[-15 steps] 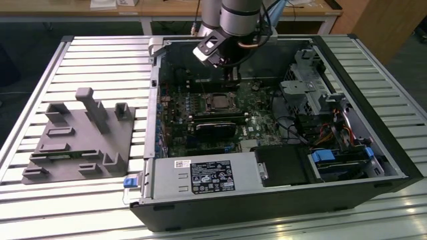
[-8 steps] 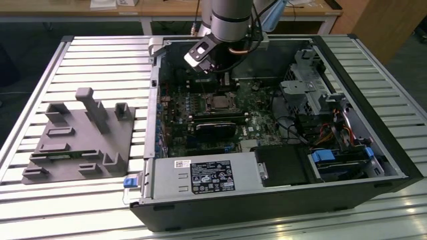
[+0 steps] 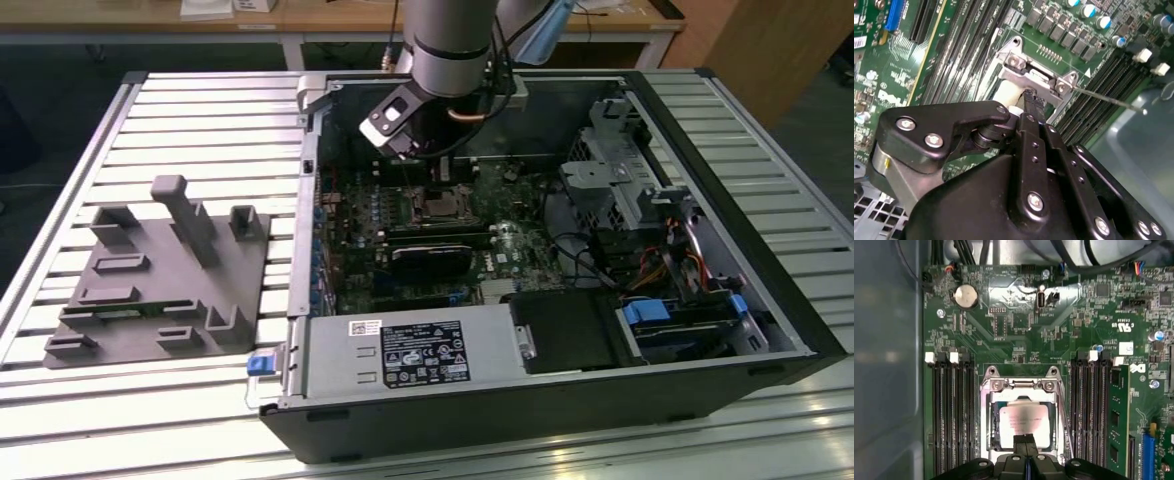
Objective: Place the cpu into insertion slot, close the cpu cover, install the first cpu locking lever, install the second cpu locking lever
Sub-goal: 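Close the cpu cover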
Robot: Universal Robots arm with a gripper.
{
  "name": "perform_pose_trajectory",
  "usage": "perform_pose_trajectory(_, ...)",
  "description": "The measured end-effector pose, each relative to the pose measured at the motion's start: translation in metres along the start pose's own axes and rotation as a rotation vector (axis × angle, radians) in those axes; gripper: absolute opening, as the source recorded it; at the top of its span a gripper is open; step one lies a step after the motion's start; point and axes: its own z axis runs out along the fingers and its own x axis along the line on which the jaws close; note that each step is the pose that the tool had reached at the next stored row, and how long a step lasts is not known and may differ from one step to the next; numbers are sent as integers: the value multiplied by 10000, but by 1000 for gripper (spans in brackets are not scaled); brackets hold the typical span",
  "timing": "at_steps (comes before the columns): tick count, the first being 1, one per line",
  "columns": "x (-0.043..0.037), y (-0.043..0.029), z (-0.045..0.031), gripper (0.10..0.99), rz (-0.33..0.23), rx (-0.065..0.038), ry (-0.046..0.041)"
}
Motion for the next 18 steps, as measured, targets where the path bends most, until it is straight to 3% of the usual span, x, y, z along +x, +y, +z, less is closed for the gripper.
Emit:
perform_pose_trajectory(9,-1,-7,7,106,-246,2,23)
perform_pose_trajectory(18,-1,-7,12,106,-1848,16,-12)
